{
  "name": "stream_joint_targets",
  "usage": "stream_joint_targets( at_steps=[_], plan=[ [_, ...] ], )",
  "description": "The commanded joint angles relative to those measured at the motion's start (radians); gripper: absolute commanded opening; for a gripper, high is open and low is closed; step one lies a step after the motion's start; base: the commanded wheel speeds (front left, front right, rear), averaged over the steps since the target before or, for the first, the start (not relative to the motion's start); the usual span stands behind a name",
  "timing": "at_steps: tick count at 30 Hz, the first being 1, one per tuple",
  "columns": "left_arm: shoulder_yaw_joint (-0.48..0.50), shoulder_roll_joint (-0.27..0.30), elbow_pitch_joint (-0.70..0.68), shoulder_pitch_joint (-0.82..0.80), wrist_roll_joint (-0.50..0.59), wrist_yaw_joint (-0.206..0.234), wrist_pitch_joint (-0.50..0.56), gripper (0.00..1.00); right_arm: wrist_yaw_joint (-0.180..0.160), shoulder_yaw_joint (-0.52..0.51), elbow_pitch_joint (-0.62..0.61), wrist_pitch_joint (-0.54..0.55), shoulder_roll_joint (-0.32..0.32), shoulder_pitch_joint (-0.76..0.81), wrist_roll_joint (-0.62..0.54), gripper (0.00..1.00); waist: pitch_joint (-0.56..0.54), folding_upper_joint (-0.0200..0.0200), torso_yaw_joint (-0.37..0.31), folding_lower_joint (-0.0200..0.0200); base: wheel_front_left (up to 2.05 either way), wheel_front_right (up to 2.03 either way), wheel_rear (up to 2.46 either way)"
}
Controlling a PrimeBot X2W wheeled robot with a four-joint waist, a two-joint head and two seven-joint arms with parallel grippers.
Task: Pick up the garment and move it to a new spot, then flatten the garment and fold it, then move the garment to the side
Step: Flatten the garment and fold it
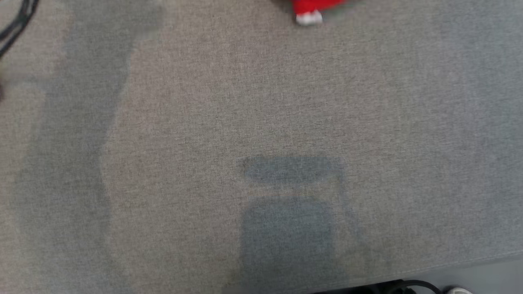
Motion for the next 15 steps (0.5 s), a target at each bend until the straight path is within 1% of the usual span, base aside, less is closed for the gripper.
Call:
stream_joint_targets(
  at_steps=[1, 2, 3, 5, 6, 8, 10, 11, 13, 15],
  plan=[
    [0.010, -0.009, 0.054, -0.056, 0.040, 0.014, -0.066, 0.00, -0.002, -0.011, 0.053, -0.071, 0.051, -0.060, -0.049, 0.00, 0.097, -0.0001, 0.029, -0.0004, 0.00, 0.00, 0.00],
    [0.013, -0.018, 0.095, -0.096, 0.072, 0.022, -0.122, 0.00, -0.002, -0.007, 0.090, -0.111, 0.098, -0.095, -0.076, 0.00, 0.103, -0.0001, 0.028, -0.0004, 0.00, 0.00, 0.00],
    [0.013, -0.032, 0.133, -0.127, 0.089, 0.019, -0.168, 0.00, -0.002, -0.009, 0.121, -0.162, 0.129, -0.133, -0.118, 0.00, 0.112, -0.0001, 0.027, -0.0004, 0.00, 0.00, 0.00],
    [0.008, -0.051, 0.204, -0.171, 0.130, 0.005, -0.264, 0.00, -0.002, 0.022, 0.175, -0.221, 0.192, -0.170, -0.167, 0.00, 0.122, -0.0001, 0.027, -0.0004, 0.00, 0.00, 0.00],
    [0.002, -0.058, 0.236, -0.180, 0.147, -0.007, -0.290, 0.00, -0.002, 0.035, 0.201, -0.249, 0.213, -0.175, -0.187, 0.00, 0.126, -0.0001, 0.027, -0.0004, 0.00, 0.00, 0.00],
    [0.012, -0.075, 0.274, -0.173, 0.165, -0.030, -0.322, 0.00, -0.001, 0.076, 0.237, -0.269, 0.248, -0.151, -0.197, 0.00, 0.130, -0.0001, 0.029, -0.0004, 0.00, 0.00, 0.00],
    [0.014, -0.090, 0.301, -0.116, 0.174, -0.063, -0.333, 0.00, -0.001, 0.121, 0.261, -0.260, 0.250, -0.102, -0.183, 0.00, 0.127, -0.0001, 0.036, -0.0004, 0.00, 0.00, 0.00],
    [0.030, -0.093, 0.292, -0.092, 0.176, -0.074, -0.335, 0.00, -0.001, 0.149, 0.264, -0.242, 0.240, -0.076, -0.172, 0.00, 0.125, -0.0001, 0.038, -0.0004, 0.00, 0.00, 0.00],
    [0.068, -0.095, 0.255, -0.008, 0.178, -0.094, -0.335, 0.00, -0.001, 0.196, 0.249, -0.211, 0.213, -0.013, -0.138, 0.00, 0.117, -0.0001, 0.043, -0.0004, 0.00, 0.00, 0.00],
    [0.079, -0.085, 0.218, 0.125, 0.191, -0.111, -0.333, 0.00, -0.001, 0.255, 0.214, -0.174, 0.174, 0.075, -0.102, 0.00, 0.097, -0.0001, 0.047, -0.0004, 0.00, 0.00, 0.00]
  ],
)
